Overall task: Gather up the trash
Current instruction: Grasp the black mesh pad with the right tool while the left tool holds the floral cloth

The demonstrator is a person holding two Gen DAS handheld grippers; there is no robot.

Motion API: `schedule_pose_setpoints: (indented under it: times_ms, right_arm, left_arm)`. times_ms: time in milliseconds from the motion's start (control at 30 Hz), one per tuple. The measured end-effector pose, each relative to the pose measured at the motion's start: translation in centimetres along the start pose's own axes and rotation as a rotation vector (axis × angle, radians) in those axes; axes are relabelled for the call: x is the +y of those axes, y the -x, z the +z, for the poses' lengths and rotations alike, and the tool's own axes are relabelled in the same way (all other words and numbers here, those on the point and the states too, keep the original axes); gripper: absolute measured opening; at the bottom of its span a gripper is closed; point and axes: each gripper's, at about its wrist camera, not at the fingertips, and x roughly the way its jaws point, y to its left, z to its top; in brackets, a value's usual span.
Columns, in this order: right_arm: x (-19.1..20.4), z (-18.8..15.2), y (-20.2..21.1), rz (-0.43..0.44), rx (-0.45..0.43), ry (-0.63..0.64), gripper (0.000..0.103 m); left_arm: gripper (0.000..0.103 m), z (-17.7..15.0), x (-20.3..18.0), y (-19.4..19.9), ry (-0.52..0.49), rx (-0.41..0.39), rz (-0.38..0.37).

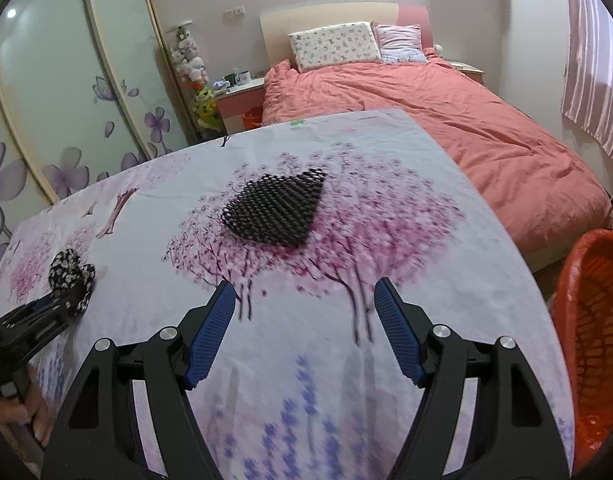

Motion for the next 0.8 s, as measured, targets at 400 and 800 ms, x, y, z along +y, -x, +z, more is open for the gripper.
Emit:
schedule_pose_setpoints:
  times_ms: [400,800]
  right_arm:
    - [3.3,4.4,-6.2,-0.103,0.018,0.021,0.076]
    - [4.5,4.7,-8.4,-0.138,0.118,0.050,0.087]
  left_arm:
    - [0.044,-0.2,0.3,0.2,0.023,0.000,-0.023]
    - [0.047,-0.4,0.3,0.3,0.022,-0.001,-0.031]
